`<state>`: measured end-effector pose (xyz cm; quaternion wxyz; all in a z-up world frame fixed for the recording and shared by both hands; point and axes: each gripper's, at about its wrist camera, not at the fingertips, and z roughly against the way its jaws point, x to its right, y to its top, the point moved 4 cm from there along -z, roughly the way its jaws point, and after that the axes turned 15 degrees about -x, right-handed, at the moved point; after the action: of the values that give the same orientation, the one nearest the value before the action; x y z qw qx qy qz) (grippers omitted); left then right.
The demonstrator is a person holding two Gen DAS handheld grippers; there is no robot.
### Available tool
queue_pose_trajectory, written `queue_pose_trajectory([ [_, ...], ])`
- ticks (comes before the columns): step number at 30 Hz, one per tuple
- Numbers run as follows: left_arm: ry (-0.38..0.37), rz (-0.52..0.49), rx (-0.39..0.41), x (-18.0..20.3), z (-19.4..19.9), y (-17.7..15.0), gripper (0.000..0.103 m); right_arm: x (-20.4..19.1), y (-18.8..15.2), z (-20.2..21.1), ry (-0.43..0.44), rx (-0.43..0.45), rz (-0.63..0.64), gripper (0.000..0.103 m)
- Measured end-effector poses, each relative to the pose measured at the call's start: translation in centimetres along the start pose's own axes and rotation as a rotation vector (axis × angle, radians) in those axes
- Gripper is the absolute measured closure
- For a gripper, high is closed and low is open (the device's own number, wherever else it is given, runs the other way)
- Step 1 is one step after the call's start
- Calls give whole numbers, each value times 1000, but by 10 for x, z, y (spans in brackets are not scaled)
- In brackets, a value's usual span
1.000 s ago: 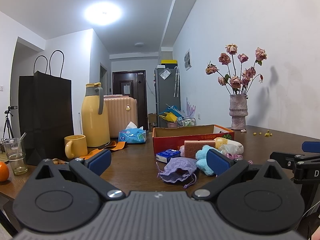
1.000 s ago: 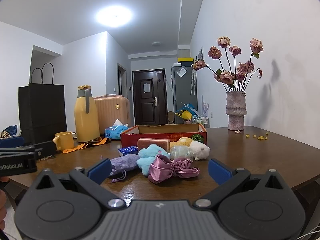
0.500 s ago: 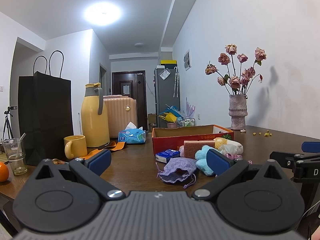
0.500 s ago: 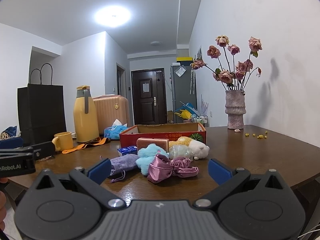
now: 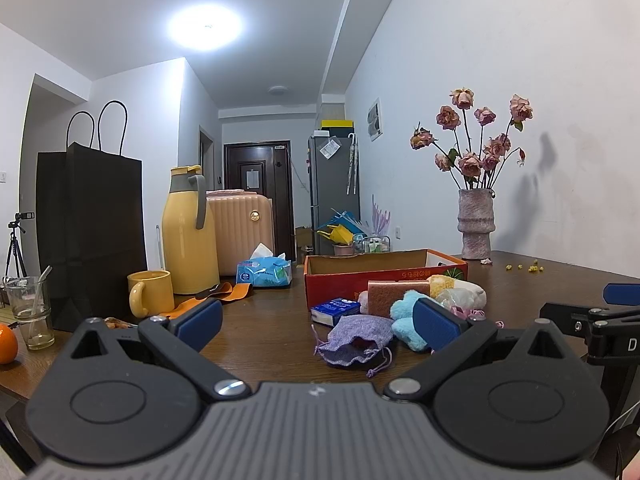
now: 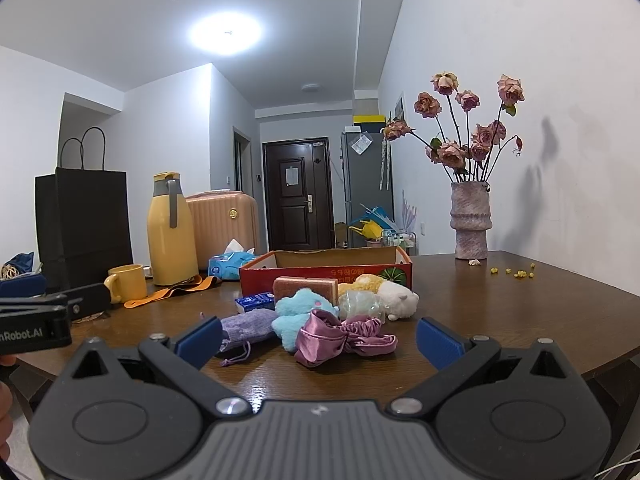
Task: Organize soft objects
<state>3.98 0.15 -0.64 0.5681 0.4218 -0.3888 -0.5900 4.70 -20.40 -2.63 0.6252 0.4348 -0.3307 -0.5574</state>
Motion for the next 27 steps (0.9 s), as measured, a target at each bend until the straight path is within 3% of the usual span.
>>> queue_pose_trajectory([
  [14, -1, -6, -7, 1, -4, -3, 0, 5, 2, -3, -26, 22, 10, 0],
  [21, 24, -17, -82, -1, -47, -11, 0, 17, 2, -41, -39, -8, -12, 0],
  [24, 3, -4, -151, -3, -76, -9, 0, 19, 5, -64, -22, -58, -25, 0],
  [27, -28, 0, -156, -2, -95, -1, 0, 19, 14, -84, 1, -72, -29, 1],
])
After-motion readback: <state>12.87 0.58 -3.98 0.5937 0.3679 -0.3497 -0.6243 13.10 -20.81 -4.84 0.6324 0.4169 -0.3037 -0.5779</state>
